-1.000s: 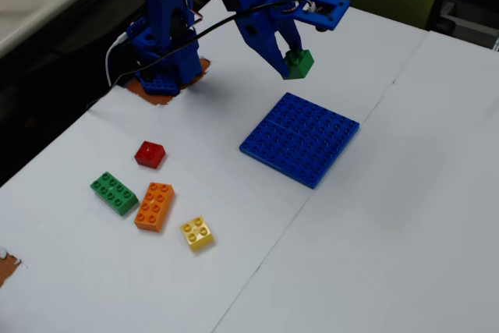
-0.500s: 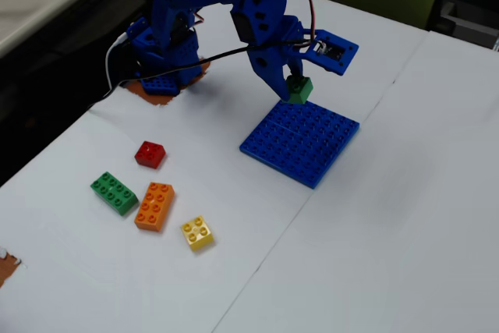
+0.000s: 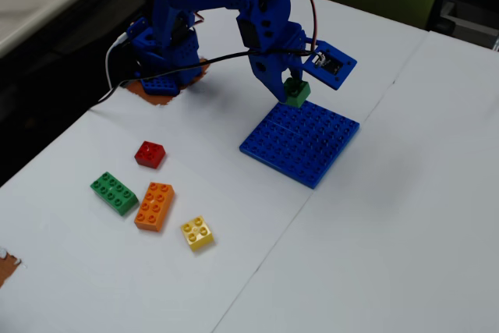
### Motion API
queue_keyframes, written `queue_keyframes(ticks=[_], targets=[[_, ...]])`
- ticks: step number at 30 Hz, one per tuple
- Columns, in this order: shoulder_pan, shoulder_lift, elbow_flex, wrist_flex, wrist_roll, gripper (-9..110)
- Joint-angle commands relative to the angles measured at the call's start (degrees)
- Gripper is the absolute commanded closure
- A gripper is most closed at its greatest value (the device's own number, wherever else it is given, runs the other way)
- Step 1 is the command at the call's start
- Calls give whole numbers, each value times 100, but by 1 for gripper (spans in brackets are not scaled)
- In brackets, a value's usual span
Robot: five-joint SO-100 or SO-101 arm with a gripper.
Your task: Pick up the 2x2 green block and go up the 8x8 blue block.
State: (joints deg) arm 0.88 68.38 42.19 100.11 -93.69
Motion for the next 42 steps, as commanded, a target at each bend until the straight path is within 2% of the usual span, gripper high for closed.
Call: queue_keyframes(ticks=[1,42], targets=[[-114,404,-9,44,132,101],[-132,536,132,53,290,101]])
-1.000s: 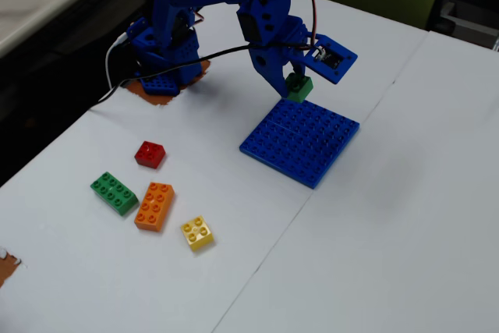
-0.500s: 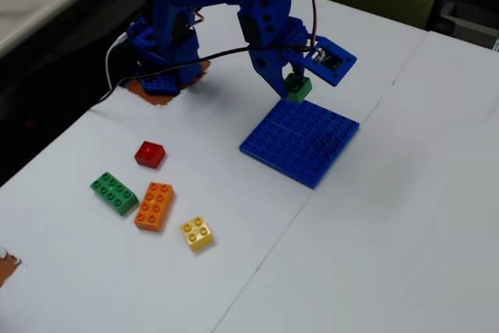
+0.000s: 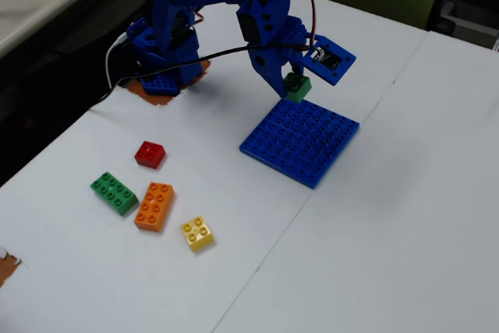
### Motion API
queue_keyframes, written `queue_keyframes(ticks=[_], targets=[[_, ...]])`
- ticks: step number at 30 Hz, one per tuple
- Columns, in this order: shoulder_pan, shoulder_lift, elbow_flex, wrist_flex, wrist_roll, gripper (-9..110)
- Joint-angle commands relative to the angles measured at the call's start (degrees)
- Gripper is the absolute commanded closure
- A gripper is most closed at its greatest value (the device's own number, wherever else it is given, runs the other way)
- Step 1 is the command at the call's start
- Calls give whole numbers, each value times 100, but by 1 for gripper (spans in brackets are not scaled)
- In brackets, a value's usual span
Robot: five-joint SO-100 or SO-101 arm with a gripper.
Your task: Pick up the 2x2 green block and go up the 8x8 blue block.
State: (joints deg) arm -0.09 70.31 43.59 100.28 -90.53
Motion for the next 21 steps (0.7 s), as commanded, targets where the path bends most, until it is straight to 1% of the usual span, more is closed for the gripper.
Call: queue_keyframes(ticks=[1,21], targets=[[-26,343,-9,35,-26,101],[-9,439,149,35,-132,101]])
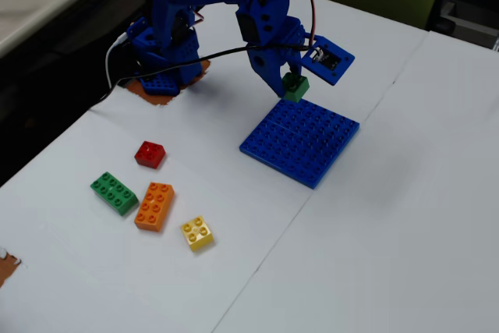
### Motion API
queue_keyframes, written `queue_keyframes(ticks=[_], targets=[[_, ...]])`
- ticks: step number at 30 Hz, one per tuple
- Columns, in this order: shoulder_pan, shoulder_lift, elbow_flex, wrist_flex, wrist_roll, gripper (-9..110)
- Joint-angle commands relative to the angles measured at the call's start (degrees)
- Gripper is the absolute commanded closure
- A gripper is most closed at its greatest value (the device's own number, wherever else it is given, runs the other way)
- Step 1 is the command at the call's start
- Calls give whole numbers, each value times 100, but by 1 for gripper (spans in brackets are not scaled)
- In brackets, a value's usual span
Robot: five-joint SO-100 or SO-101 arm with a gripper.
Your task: Pick up the 2x2 green block and go up the 8x8 blue block.
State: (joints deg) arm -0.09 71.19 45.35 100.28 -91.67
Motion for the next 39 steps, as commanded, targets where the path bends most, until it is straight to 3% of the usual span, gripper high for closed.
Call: queue_keyframes(ticks=[1,39], targets=[[-9,352,-26,35,-18,101],[35,396,-44,26,-88,101]])
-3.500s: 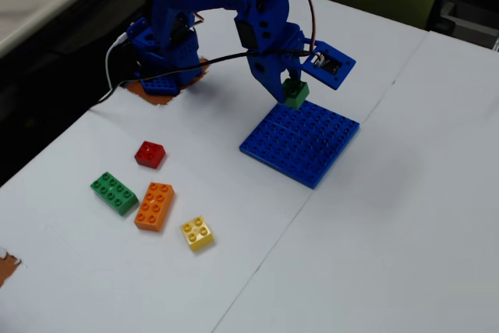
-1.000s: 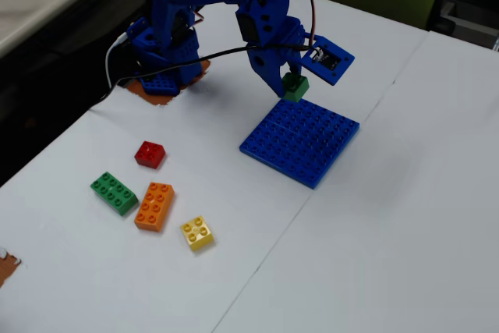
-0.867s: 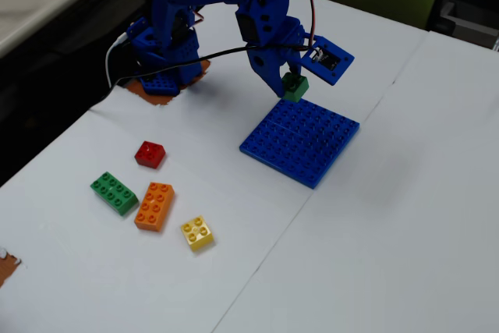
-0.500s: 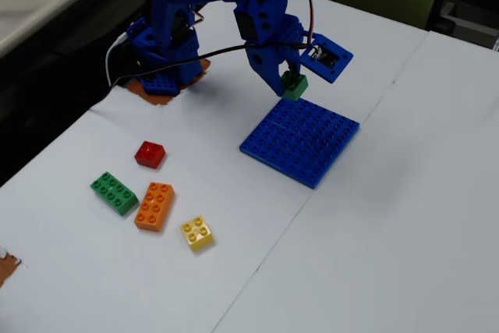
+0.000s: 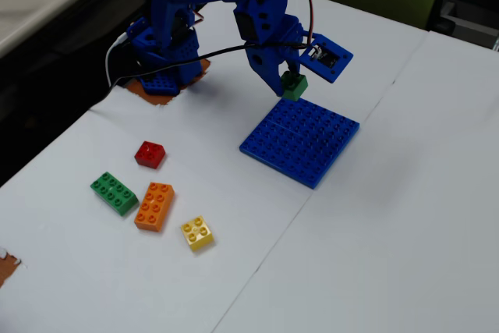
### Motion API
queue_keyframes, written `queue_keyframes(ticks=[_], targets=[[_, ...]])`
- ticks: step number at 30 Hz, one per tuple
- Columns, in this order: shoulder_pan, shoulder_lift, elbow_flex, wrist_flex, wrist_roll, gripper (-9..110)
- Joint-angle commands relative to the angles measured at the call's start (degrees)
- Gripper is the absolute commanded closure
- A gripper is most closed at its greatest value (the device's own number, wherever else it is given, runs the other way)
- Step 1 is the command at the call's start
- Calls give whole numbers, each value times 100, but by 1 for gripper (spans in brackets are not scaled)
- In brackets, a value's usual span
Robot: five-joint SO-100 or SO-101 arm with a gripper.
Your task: Pick up the 2x2 green block and go up the 8x8 blue block.
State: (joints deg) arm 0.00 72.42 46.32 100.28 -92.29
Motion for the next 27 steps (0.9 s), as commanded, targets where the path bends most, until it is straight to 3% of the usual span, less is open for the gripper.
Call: queue_keyframes(ticks=[1,27], targets=[[26,264,-141,26,-26,101],[35,176,-229,18,-53,101]])
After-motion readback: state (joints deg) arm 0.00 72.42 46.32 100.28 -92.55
